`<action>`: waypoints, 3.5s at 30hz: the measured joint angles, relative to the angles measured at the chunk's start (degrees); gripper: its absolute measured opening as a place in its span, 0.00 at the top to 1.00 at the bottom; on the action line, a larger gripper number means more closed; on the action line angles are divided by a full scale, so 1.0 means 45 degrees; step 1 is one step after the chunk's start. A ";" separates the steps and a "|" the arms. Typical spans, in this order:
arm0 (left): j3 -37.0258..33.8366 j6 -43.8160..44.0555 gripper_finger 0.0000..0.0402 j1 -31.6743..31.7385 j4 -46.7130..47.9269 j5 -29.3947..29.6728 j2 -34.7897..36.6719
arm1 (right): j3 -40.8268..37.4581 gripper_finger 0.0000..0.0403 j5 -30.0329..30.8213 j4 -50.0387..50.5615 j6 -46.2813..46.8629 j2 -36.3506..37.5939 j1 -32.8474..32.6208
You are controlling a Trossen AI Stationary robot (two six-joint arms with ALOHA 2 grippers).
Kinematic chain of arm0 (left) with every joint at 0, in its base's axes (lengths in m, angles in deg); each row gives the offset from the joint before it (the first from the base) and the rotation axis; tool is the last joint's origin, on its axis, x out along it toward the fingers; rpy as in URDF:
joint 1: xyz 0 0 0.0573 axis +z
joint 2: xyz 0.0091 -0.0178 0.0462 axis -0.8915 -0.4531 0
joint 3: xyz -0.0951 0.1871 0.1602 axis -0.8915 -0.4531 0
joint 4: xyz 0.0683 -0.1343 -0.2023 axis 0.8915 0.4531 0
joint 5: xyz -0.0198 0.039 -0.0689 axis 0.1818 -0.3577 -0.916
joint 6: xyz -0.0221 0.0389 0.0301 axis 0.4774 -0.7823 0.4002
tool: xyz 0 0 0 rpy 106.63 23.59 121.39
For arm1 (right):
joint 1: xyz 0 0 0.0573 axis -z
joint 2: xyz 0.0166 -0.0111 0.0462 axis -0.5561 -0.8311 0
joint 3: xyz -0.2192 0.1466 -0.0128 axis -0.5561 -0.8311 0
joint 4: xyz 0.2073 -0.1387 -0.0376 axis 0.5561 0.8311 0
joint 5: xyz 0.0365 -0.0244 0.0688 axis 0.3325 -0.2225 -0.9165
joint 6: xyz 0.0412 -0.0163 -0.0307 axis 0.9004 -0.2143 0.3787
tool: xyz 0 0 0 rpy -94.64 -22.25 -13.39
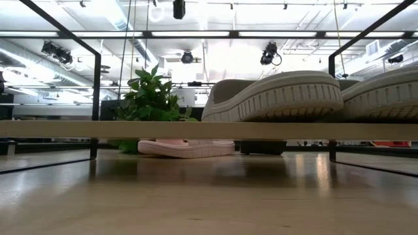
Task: Pick and place slides into the shelf
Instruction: Put the top pink slipper on the shelf
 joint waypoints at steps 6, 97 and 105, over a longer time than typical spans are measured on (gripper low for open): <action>-0.0005 -0.0067 0.83 0.0570 0.0733 -0.1134 0.0486 | 0.0005 0.68 -0.0244 0.0652 0.0092 0.0010 0.0000; 0.3342 -0.8057 0.84 -0.0096 1.5133 -0.5392 -0.0035 | 0.0000 0.43 -0.2978 -0.4682 0.3496 -0.8830 -0.1468; 0.3356 -0.8173 0.84 -0.0234 1.5407 -0.5305 -0.0415 | 0.0000 0.62 -0.3224 -0.4692 0.3429 -0.8834 -0.1477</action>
